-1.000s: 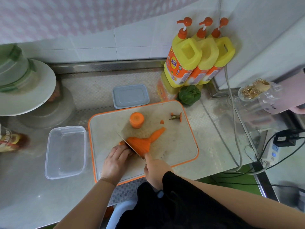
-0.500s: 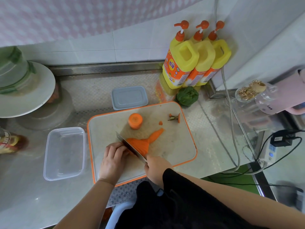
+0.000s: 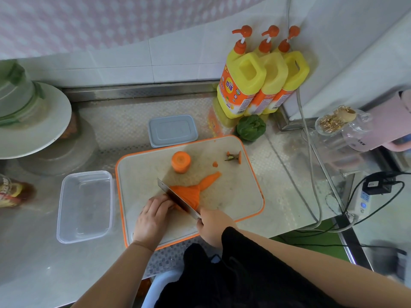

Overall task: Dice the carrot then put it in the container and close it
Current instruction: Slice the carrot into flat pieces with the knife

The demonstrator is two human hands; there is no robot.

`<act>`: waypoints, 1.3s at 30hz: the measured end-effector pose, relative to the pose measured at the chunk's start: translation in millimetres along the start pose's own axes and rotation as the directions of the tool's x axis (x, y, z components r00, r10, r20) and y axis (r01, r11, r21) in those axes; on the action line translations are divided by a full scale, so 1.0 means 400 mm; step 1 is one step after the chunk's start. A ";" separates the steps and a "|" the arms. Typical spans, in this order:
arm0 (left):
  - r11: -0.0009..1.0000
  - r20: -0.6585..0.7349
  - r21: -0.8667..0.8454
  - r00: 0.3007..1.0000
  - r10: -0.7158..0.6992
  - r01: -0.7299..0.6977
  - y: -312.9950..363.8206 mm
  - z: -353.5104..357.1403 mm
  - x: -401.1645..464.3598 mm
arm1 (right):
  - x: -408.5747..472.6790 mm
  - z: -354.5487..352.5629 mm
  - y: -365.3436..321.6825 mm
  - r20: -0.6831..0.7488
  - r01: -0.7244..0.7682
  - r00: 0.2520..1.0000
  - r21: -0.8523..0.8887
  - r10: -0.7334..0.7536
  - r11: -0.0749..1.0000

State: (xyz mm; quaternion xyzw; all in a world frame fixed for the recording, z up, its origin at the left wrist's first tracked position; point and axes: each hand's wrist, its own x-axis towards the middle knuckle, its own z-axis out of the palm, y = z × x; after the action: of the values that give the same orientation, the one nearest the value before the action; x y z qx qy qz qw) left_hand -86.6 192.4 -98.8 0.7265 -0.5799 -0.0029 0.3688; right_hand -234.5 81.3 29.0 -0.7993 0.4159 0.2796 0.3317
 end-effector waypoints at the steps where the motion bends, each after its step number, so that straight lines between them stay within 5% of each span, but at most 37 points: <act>1: 1.000 0.001 0.000 1.000 0.001 -0.001 0.000 -0.001 0.000 | 0.000 0.000 -0.002 -0.001 0.002 1.000 -0.002 -0.002 1.000; 12: 1.000 -0.016 0.025 1.000 -0.017 0.018 0.008 -0.001 0.006 | -0.045 -0.008 -0.046 -0.123 0.026 0.992 -0.110 -0.039 0.994; 39: 0.999 -0.001 0.037 1.000 -0.020 0.020 -0.013 0.011 -0.012 | -0.039 -0.004 -0.049 -0.069 -0.020 0.998 -0.146 0.010 0.989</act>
State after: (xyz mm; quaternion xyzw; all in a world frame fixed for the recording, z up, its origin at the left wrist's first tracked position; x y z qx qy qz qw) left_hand -85.7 194.5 -107.0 0.7388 -0.5724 0.0043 0.3556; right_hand -225.6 96.1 47.1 -0.8274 0.4115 0.2843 0.2555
